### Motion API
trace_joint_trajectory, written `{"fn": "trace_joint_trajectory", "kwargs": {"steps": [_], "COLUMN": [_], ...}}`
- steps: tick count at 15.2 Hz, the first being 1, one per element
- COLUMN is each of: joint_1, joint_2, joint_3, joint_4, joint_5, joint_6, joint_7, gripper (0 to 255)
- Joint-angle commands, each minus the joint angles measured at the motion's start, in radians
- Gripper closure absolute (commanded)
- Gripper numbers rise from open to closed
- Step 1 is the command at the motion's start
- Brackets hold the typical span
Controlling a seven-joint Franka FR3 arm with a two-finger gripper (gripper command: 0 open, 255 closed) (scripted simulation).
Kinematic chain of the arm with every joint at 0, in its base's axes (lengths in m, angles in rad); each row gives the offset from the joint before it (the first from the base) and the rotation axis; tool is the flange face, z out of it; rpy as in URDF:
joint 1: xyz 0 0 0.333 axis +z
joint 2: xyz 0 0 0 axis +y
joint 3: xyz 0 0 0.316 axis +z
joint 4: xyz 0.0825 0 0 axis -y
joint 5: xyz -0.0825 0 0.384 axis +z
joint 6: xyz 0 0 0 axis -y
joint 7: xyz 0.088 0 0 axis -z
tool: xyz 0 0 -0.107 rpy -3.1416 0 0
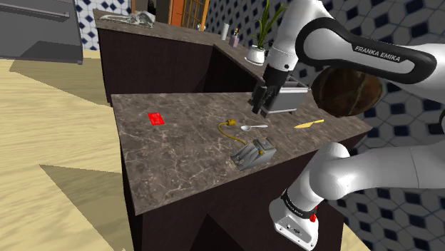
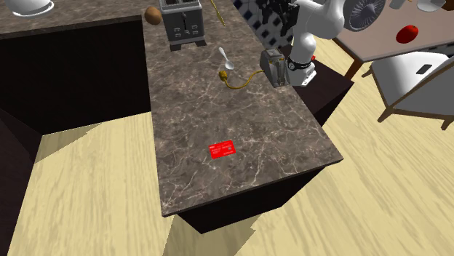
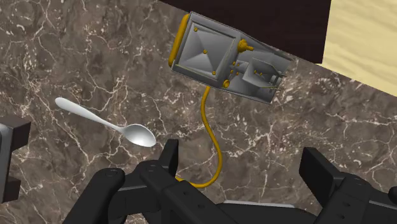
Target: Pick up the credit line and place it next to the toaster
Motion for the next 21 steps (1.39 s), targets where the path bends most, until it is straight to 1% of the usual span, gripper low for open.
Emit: {"fn": "trace_joint_trajectory", "kwargs": {"steps": [1,4,8,13,15,17,19,21], "joint_1": [0.000,0.005,0.005,-0.019,-0.040,-0.071,-0.114,-0.169], "joint_2": [0.000,0.021,0.083,0.209,0.273,0.341,0.414,0.490], "joint_3": [0.000,0.049,0.120,0.219,0.264,0.313,0.368,0.429], "joint_4": [0.000,-0.062,-0.120,-0.146,-0.142,-0.128,-0.106,-0.074], "joint_5": [0.000,0.019,0.031,0.012,-0.015,-0.056,-0.118,-0.207], "joint_6": [0.000,0.145,0.345,0.595,0.691,0.781,0.863,0.934], "joint_7": [0.000,0.067,0.159,0.291,0.354,0.427,0.513,0.618], "gripper": [0,0,0,0,0,0,0,0]}}
